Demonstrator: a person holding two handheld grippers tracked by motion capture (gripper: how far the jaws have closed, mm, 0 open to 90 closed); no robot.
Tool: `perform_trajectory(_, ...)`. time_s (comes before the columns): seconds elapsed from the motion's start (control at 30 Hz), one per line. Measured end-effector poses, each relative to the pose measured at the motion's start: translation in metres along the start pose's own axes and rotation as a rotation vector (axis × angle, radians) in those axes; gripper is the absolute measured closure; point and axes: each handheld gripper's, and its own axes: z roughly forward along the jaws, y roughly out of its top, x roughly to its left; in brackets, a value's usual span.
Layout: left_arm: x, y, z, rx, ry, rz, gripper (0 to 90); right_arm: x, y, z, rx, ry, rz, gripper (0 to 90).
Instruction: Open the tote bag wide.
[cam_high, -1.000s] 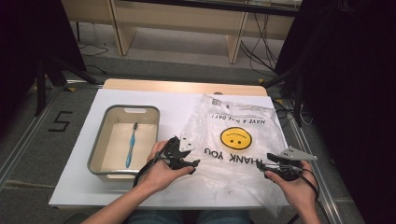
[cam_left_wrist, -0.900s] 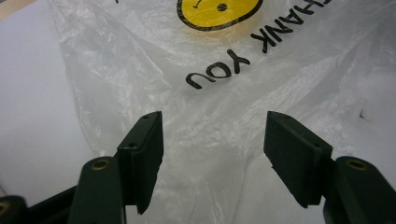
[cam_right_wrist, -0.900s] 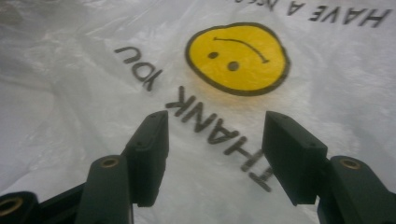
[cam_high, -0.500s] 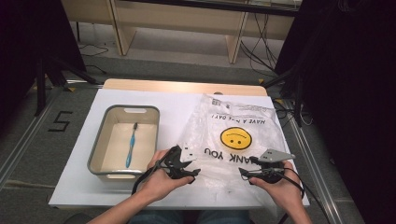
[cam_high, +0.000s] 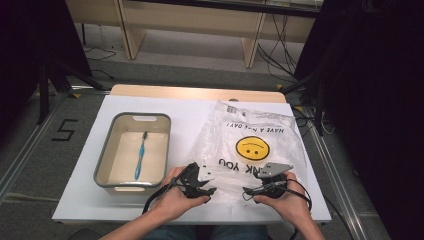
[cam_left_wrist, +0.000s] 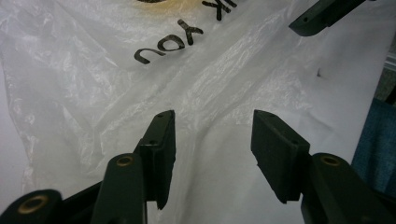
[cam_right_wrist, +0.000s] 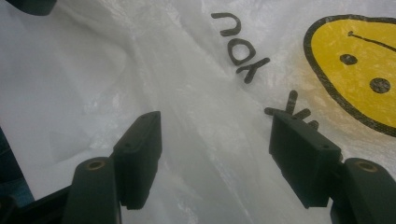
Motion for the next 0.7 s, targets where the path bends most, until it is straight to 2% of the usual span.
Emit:
perform_trajectory(0.03,0.000,0.000,0.000,0.000,0.000,0.000,49.4,0.000,0.000,0.001,0.000,0.002,-0.003,35.5)
perform_trajectory(0.07,0.001,-0.001,0.003,0.032,0.038,0.019,47.8,0.001,0.000,0.001,0.000,0.004,-0.003,35.5)
perform_trajectory(0.1,0.001,-0.001,0.003,0.032,0.038,0.019,45.6,0.001,0.000,0.001,0.000,0.005,-0.004,35.5)
perform_trajectory(0.13,0.003,-0.002,0.009,0.064,0.060,0.028,44.2,0.001,0.000,0.001,0.000,0.007,-0.002,35.5)
perform_trajectory(0.23,0.005,-0.003,0.016,0.093,0.072,0.037,40.6,0.001,-0.001,0.002,0.004,0.008,0.001,35.5)
perform_trajectory(0.27,0.006,-0.004,0.023,0.132,0.081,0.050,40.8,0.001,-0.002,0.003,0.013,0.010,0.002,35.5)
perform_trajectory(0.3,0.006,-0.004,0.023,0.132,0.081,0.050,41.8,0.001,-0.002,0.003,0.013,0.010,0.002,35.5)
perform_trajectory(0.33,0.008,-0.005,0.028,0.165,0.082,0.056,42.9,0.001,-0.002,0.005,0.017,0.014,0.000,36.0)
perform_trajectory(0.37,0.008,-0.005,0.028,0.165,0.082,0.056,44.3,0.001,-0.003,0.005,0.020,0.016,0.001,36.3)
perform_trajectory(0.4,0.010,-0.005,0.032,0.197,0.082,0.063,46.0,0.000,-0.003,0.006,0.024,0.020,0.002,36.7)
perform_trajectory(0.6,0.016,-0.006,0.036,0.236,0.098,0.061,63.6,0.000,-0.004,0.010,0.043,0.032,0.008,38.8)
perform_trajectory(0.7,0.017,-0.006,0.037,0.238,0.090,0.054,71.5,-0.001,-0.005,0.011,0.050,0.037,0.015,40.5)
